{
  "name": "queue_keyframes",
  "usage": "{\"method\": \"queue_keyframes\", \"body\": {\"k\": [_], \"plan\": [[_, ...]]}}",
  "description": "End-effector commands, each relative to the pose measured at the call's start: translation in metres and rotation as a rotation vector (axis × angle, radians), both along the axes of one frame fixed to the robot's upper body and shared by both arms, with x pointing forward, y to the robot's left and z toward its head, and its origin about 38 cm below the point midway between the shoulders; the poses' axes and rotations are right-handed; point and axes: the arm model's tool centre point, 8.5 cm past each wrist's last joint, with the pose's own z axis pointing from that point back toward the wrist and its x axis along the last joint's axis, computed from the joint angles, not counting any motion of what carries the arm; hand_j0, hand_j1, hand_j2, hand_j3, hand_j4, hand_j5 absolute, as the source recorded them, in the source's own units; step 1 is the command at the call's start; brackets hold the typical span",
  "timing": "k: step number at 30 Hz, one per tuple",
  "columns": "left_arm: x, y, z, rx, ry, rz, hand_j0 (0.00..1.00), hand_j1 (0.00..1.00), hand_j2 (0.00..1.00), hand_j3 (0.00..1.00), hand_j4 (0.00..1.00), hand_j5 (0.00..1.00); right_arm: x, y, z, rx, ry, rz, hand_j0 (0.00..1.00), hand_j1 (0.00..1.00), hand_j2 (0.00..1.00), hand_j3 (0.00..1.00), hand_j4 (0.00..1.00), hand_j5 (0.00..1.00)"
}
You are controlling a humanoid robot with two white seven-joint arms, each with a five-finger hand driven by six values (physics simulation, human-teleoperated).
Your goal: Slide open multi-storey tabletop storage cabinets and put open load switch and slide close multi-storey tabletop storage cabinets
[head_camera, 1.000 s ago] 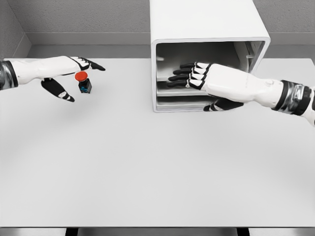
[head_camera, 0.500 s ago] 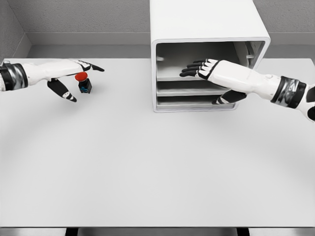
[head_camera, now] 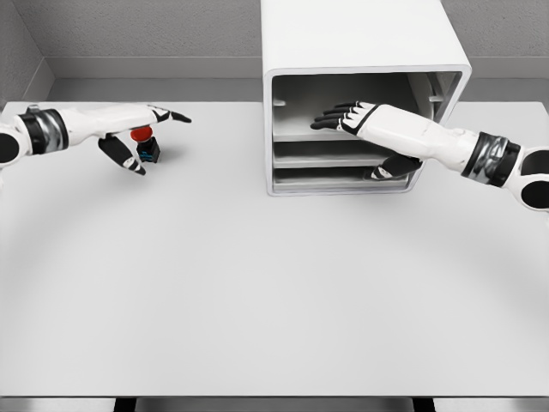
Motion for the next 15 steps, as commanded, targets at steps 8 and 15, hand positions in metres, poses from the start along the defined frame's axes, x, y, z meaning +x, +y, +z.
{"method": "queue_keyframes", "body": {"k": [8, 15], "plan": [[0.008, 0.015, -0.008, 0.000, 0.033, 0.075, 1.00, 1.00, 1.00, 1.00, 1.00, 1.00, 0.017, 0.000, -0.016, 0.006, 0.040, -0.048, 1.00, 1.00, 1.00, 1.00, 1.00, 1.00], [0.014, 0.014, -0.020, -0.009, 0.067, 0.111, 1.00, 1.00, 1.00, 1.00, 1.00, 1.00, 0.023, -0.001, -0.027, 0.007, 0.064, -0.074, 1.00, 1.00, 1.00, 1.00, 1.00, 1.00]]}}
